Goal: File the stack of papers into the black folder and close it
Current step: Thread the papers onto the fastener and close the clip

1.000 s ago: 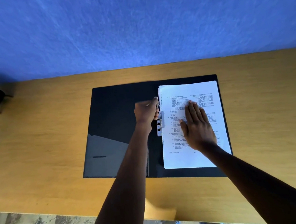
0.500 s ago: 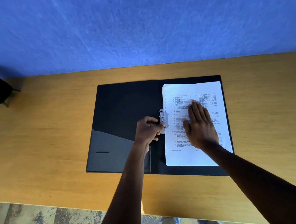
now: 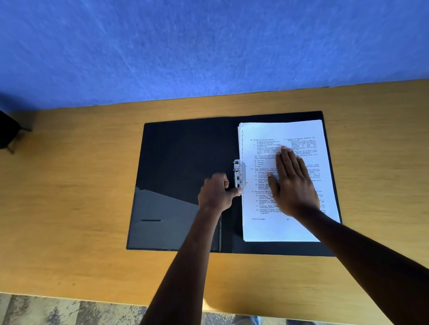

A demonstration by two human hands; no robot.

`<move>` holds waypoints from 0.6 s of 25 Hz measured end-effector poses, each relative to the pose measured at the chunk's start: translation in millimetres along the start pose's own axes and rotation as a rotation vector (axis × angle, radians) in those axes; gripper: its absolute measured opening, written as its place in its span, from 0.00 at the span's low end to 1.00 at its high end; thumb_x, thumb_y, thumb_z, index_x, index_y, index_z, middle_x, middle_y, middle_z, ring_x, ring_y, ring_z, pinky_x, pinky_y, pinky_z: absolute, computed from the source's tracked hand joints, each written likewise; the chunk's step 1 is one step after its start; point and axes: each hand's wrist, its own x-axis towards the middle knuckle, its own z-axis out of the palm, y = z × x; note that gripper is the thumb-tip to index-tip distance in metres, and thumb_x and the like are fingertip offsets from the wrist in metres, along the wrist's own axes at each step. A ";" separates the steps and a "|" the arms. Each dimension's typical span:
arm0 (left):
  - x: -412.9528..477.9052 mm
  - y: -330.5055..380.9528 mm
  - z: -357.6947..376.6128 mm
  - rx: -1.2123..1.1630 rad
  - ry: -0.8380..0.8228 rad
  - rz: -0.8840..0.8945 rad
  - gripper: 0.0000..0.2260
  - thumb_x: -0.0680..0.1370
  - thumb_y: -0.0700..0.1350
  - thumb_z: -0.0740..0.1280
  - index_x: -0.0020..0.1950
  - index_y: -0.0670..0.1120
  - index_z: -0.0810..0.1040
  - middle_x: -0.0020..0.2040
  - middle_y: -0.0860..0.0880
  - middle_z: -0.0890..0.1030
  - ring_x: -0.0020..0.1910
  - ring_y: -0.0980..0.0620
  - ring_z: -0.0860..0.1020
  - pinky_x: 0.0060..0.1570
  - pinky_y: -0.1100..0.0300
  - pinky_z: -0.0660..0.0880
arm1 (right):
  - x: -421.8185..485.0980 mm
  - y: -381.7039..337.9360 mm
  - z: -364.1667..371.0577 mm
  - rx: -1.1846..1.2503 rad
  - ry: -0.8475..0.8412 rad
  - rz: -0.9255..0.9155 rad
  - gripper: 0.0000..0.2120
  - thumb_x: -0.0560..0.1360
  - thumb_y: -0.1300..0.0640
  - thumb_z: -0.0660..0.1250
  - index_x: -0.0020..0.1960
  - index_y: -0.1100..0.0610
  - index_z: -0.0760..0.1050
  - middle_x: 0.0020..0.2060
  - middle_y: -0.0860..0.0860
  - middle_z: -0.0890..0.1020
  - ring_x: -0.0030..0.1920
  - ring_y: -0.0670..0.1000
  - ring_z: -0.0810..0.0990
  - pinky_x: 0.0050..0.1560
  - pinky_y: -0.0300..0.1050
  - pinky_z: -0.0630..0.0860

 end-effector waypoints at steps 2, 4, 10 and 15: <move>0.3 0.5 -2.8 0.003 -0.006 0.006 0.20 0.71 0.54 0.75 0.33 0.50 0.65 0.35 0.51 0.73 0.41 0.48 0.73 0.37 0.57 0.64 | 0.0 0.4 0.4 0.000 0.001 0.003 0.29 0.84 0.48 0.52 0.77 0.67 0.57 0.78 0.63 0.59 0.79 0.60 0.56 0.77 0.57 0.58; 2.1 -3.2 -4.5 -0.028 -0.025 0.004 0.21 0.70 0.54 0.76 0.31 0.49 0.65 0.30 0.53 0.71 0.40 0.48 0.73 0.37 0.58 0.65 | -0.3 0.4 0.5 0.003 0.002 0.004 0.29 0.84 0.48 0.52 0.77 0.67 0.57 0.78 0.62 0.59 0.79 0.60 0.56 0.78 0.57 0.58; -3.7 -11.7 -13.4 -0.175 -0.052 0.039 0.20 0.69 0.51 0.78 0.29 0.47 0.69 0.26 0.52 0.71 0.28 0.55 0.69 0.31 0.60 0.64 | -1.0 -0.2 0.5 0.006 0.011 0.006 0.30 0.84 0.48 0.52 0.78 0.67 0.57 0.78 0.62 0.59 0.79 0.60 0.55 0.78 0.57 0.58; -10.5 -73.5 -54.1 -0.041 0.399 -0.136 0.11 0.76 0.48 0.70 0.48 0.40 0.81 0.46 0.43 0.81 0.47 0.45 0.79 0.44 0.54 0.75 | -1.3 0.4 1.3 0.000 0.015 -0.003 0.30 0.84 0.48 0.52 0.78 0.66 0.56 0.78 0.62 0.58 0.80 0.60 0.55 0.78 0.57 0.57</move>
